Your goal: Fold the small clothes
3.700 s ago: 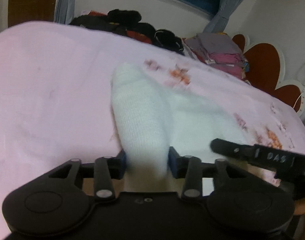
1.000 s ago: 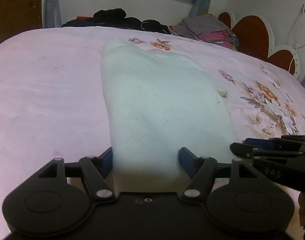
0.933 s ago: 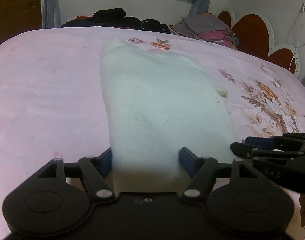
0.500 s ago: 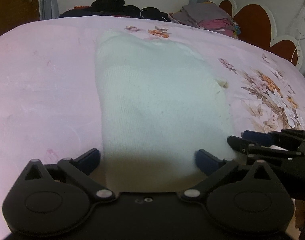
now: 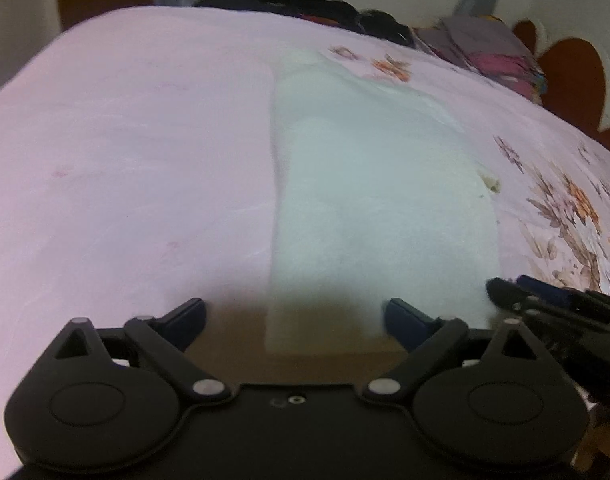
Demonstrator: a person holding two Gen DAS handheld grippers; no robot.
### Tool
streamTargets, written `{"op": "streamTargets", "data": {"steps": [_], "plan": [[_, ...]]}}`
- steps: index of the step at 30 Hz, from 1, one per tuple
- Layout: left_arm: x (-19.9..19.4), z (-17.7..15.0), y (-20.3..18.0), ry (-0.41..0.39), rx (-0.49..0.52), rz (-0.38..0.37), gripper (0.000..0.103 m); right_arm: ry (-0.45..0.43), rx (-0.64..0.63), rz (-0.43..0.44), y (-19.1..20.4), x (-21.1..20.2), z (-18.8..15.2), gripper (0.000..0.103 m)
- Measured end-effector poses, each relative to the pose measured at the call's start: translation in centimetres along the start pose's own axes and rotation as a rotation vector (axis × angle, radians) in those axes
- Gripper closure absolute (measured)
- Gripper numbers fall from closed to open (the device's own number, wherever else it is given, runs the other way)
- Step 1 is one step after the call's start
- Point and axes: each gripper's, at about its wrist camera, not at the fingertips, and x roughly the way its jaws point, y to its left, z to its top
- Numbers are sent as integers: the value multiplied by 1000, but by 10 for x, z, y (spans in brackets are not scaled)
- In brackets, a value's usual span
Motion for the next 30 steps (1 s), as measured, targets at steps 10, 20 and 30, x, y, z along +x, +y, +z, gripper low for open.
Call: {"op": "streamTargets", "data": {"steps": [10,20,30], "plan": [[-115,-42,-6,-186,-1,114,6,-127,48,150,1,-118,-24,22],[-224,-118,-61,-293,62,142,2,-267,39,132,-9,-265,-82,17],[-301,-167,-78,-373,37,151,0,-395,-34,122,4,-365,-108,0]]}}
